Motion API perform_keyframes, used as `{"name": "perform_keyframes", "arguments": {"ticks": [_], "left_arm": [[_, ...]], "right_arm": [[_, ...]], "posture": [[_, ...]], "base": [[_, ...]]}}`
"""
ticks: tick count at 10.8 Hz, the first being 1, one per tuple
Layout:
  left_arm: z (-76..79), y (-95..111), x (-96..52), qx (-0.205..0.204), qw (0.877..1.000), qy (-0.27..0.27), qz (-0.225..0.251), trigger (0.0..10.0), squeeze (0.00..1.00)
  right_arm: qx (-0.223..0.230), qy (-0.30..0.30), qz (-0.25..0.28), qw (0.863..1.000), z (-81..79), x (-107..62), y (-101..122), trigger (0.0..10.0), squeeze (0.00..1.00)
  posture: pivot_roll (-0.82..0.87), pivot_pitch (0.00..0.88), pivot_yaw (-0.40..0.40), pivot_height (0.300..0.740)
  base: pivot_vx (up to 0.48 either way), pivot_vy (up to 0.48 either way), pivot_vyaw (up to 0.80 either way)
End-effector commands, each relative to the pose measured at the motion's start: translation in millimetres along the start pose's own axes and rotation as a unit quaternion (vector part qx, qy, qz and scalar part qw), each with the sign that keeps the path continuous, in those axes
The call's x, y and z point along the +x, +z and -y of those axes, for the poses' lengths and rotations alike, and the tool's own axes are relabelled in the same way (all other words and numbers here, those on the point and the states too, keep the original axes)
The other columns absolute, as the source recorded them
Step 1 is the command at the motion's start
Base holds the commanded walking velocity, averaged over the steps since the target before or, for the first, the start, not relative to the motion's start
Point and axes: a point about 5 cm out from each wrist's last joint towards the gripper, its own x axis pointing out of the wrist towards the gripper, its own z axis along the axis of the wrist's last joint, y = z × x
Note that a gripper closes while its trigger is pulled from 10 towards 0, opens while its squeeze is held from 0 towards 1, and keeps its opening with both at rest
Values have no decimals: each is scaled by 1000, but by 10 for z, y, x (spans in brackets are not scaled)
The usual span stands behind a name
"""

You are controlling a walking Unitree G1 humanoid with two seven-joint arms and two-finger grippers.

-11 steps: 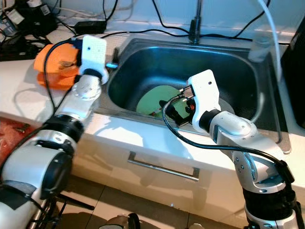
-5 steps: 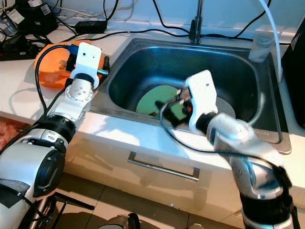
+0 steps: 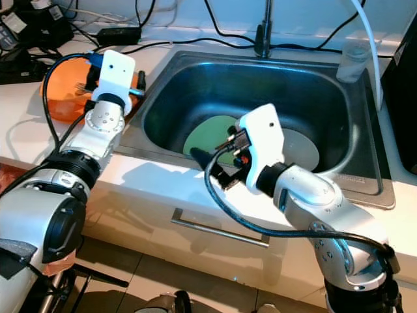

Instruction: Kitchen organization

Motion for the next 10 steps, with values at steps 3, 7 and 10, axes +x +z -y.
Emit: {"name": "perform_keyframes", "arguments": {"ticks": [3,7,10], "left_arm": [[-112,16,36,0,1000,17,-12,10000,0],[-127,1,35,-8,1000,14,-15,10000,0],[-122,14,42,-6,1000,-1,-13,10000,0]], "right_arm": [[4,15,7,1000,-107,-5,17,10000,0],[9,4,4,1000,-83,12,6,10000,0],[14,-2,15,1000,-112,5,39,10000,0]], "posture": [[-170,165,129,740],[-168,170,130,740],[-179,191,133,740]], "base": [[0,0,0],[0,0,200],[0,0,0]]}}
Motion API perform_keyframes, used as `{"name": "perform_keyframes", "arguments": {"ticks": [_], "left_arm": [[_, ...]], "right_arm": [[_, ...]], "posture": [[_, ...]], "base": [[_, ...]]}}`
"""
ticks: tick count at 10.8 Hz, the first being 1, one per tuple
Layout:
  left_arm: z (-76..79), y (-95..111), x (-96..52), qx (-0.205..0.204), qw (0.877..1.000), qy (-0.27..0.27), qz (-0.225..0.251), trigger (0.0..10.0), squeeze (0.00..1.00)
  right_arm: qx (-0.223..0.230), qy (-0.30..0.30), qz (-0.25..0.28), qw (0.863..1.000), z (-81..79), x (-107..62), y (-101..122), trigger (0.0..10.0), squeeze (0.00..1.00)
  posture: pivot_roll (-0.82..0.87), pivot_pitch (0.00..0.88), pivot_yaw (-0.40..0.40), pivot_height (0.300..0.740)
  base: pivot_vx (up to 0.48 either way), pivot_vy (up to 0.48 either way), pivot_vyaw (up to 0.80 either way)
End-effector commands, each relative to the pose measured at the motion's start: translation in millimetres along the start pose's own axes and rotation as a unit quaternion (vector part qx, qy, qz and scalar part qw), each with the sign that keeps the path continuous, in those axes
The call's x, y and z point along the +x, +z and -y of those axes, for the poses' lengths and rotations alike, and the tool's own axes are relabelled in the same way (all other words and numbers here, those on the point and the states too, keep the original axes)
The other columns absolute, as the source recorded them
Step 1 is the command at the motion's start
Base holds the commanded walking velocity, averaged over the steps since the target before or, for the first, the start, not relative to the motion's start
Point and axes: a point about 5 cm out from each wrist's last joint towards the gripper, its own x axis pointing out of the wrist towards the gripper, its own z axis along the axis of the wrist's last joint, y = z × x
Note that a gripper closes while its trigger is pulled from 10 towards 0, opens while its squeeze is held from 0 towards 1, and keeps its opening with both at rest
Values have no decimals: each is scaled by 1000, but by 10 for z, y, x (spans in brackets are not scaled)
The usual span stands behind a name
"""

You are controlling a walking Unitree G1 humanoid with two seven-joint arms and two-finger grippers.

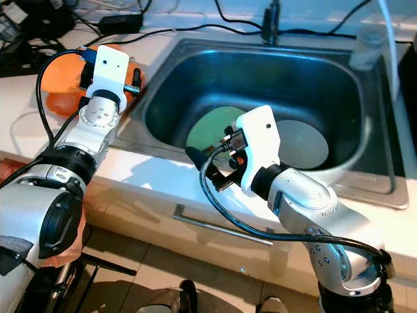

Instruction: Kitchen organization

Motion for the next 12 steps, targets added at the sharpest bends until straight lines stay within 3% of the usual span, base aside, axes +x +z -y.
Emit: {"name": "perform_keyframes", "arguments": {"ticks": [1,4,6,11,12], "left_arm": [[-34,26,19,5,1000,-4,-2,10000,0],[-76,39,33,20,1000,9,-7,10000,0],[-174,70,53,19,999,28,-4,10000,0],[-230,128,73,40,999,34,7,10000,0],[-218,113,69,36,999,28,5,275,0]], "right_arm": [[2,8,8,1000,-59,-35,26,10000,0],[20,14,25,999,-157,-114,40,10000,0],[24,53,40,998,-283,-165,82,10000,0],[28,59,41,997,-331,-197,93,10000,0],[29,58,41,997,-335,-201,96,10000,0]], "posture": [[-185,200,132,740],[-205,227,135,740],[-212,232,134,740],[-226,236,133,740],[-231,239,134,740]], "base": [[0,0,0],[0,0,0],[0,0,0],[0,0,0],[0,0,0]]}}
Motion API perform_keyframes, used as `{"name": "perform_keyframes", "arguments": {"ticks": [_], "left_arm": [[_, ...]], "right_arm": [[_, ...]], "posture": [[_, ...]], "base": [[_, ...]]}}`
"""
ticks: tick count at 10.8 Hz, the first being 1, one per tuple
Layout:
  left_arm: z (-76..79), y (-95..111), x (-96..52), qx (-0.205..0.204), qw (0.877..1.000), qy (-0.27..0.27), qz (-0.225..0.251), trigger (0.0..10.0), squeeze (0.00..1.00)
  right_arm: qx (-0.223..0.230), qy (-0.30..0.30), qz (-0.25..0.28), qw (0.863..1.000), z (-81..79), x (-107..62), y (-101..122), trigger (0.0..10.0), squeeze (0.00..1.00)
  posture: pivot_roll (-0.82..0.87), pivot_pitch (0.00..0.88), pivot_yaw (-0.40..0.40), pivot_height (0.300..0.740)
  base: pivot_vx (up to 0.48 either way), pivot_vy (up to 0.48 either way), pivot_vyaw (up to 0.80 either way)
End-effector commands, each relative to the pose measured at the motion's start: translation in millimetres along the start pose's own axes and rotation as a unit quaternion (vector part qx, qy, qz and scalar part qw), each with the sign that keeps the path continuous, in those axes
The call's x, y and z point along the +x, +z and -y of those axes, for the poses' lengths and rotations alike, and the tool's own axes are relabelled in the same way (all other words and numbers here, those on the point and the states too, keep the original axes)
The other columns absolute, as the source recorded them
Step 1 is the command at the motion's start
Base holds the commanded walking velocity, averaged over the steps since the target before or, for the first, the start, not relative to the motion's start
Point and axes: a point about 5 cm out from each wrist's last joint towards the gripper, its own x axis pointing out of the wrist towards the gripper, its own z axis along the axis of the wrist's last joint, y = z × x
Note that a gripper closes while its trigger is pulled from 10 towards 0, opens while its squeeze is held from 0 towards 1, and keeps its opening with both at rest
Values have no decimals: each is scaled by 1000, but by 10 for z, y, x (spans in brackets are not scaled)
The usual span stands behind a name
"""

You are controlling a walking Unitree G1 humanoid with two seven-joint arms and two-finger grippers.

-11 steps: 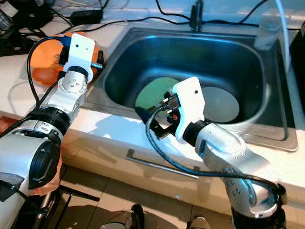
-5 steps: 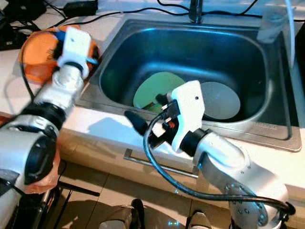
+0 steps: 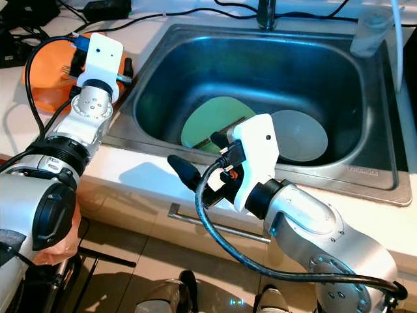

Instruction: Kitchen organization

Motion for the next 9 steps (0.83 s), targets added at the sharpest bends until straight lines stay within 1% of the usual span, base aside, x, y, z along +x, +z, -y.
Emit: {"name": "perform_keyframes", "arguments": {"ticks": [1,4,6,7,8,9], "left_arm": [[-56,-20,9,-2,1000,1,-8,0,0],[-67,-13,12,-3,1000,3,-5,0,0],[-86,4,19,3,1000,6,-2,0,0],[-95,23,23,7,1000,9,3,4745,0],[-106,38,28,-1,1000,8,6,10000,0],[-97,37,25,-21,1000,3,7,10000,1000]], "right_arm": [[-4,9,4,1000,-57,-24,22,10000,0],[-3,4,5,1000,-52,-36,25,10000,0],[-2,3,5,1000,-49,-35,24,10000,0],[-2,3,4,1000,-44,-30,20,10000,0],[-1,2,4,1000,-34,-20,17,10000,0],[-2,4,4,1000,-20,-1,20,10000,0]], "posture": [[-236,240,138,740],[-240,240,141,740],[-237,239,140,740],[-231,237,138,740],[-224,231,137,740],[-215,223,136,740]], "base": [[0,0,0],[0,0,0],[0,0,0],[0,0,0],[0,0,0],[0,0,0]]}}
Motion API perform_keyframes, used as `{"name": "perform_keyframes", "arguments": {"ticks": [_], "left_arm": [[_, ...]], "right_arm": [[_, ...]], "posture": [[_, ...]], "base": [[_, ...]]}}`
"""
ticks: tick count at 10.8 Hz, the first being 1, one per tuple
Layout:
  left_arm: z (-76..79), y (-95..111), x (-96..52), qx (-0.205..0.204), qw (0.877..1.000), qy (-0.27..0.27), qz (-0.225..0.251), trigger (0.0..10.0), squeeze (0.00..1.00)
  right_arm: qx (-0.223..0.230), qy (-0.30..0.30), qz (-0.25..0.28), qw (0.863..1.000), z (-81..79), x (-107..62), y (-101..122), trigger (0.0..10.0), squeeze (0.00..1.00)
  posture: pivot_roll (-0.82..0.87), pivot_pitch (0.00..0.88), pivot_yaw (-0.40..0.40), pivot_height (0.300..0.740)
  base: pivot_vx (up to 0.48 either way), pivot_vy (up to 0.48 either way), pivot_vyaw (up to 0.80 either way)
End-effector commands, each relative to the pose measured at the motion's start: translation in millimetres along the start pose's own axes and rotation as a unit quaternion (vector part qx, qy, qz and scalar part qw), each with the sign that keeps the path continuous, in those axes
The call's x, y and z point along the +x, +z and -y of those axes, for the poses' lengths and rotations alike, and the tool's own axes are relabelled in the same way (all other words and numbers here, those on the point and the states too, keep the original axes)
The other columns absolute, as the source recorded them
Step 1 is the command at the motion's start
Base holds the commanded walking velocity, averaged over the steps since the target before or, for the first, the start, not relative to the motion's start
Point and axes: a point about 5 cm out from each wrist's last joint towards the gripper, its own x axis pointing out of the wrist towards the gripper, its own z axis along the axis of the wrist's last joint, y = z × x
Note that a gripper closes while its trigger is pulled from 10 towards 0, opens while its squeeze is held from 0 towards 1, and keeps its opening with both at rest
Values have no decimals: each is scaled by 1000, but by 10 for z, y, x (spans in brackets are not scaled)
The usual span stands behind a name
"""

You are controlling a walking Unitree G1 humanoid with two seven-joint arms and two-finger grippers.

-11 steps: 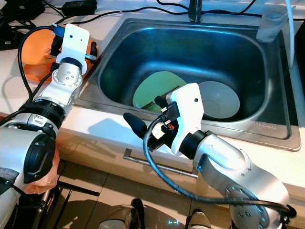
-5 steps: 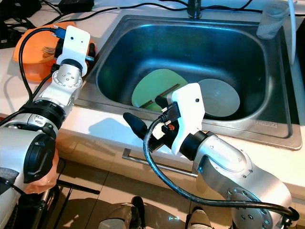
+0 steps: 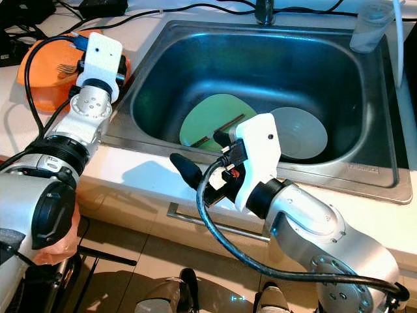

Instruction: Kitchen organization

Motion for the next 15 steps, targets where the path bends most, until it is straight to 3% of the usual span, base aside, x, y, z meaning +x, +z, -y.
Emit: {"name": "perform_keyframes", "arguments": {"ticks": [1,4,6,11,15], "left_arm": [[-69,2,10,-11,1000,2,2,10000,1000],[-107,-42,3,-38,999,1,-5,10000,1000],[-124,17,10,-74,997,0,15,10000,1000],[-3,199,-1,-127,989,-25,71,10000,1000],[49,233,-62,-168,980,-33,98,10000,1000]], "right_arm": [[-1,14,6,1000,-30,19,21,10000,0],[-7,17,12,1000,1,64,45,10000,0],[-11,17,17,1000,32,99,47,10000,0],[-19,25,37,999,100,238,79,10000,0],[-26,-13,57,998,209,275,91,10000,0]], "posture": [[-210,217,135,740],[-193,192,138,740],[-163,167,140,740],[-97,122,143,740],[-71,95,156,740]], "base": [[0,0,0],[0,0,0],[0,0,0],[0,0,0],[0,0,0]]}}
